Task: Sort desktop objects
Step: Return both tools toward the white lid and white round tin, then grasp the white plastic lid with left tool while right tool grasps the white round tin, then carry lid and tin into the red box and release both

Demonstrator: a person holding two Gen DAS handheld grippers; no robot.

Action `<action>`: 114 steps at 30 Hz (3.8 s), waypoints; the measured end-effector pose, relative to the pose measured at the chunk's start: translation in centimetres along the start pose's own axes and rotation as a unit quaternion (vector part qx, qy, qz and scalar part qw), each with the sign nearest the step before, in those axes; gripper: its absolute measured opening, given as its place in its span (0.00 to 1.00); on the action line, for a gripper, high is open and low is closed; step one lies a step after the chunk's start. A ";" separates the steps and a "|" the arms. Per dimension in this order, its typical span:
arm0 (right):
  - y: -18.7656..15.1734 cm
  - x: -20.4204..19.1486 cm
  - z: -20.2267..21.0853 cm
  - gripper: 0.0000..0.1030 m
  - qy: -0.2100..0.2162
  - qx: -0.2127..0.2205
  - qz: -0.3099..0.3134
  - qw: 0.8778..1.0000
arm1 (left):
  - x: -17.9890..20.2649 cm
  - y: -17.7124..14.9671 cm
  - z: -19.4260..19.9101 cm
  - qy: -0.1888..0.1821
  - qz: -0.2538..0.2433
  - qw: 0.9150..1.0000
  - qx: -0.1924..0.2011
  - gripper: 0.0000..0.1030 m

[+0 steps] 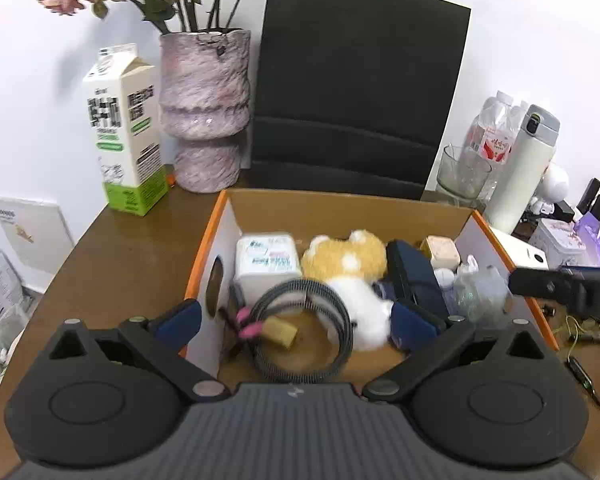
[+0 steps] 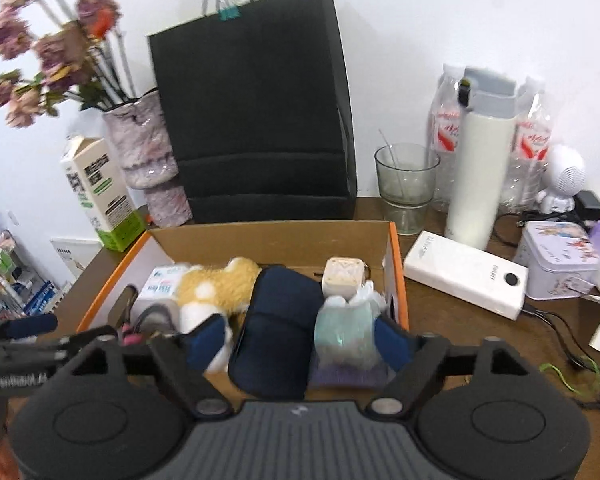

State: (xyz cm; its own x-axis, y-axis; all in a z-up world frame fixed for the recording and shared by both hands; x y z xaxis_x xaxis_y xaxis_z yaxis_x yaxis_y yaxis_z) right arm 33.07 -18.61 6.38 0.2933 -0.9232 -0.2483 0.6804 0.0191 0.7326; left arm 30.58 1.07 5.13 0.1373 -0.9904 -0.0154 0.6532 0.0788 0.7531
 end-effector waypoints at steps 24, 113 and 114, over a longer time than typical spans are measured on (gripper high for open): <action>-22.0 -4.7 11.2 0.87 0.007 0.065 0.058 0.996 | 0.0 -21.5 11.9 -0.010 0.000 0.998 0.061 1.00; -26.8 -8.9 14.7 0.37 0.070 0.060 0.099 0.991 | 0.0 -25.1 16.2 -0.082 0.003 0.995 0.052 0.40; -26.8 -9.2 15.3 0.37 0.069 0.067 0.102 0.990 | -0.2 -25.3 16.7 -0.079 0.003 0.995 0.053 0.40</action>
State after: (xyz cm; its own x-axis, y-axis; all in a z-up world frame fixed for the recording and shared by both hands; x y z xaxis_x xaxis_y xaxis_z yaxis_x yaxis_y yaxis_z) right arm 1.85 -16.48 -1.27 0.5100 -0.8443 -0.1644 0.5060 0.1400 0.8511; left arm 1.62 -2.63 -2.95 0.0169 -0.9960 0.0874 0.5697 0.0814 0.8178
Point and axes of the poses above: each gripper's, at about its wrist camera, not at the fingertips, and z roughly against the way its jaws point, x to its right, y to its top, the point moved 10 cm from there along -z, roughly the way its jaws point, and after that the axes turned 8 degrees about y, right-handed, at the moved point
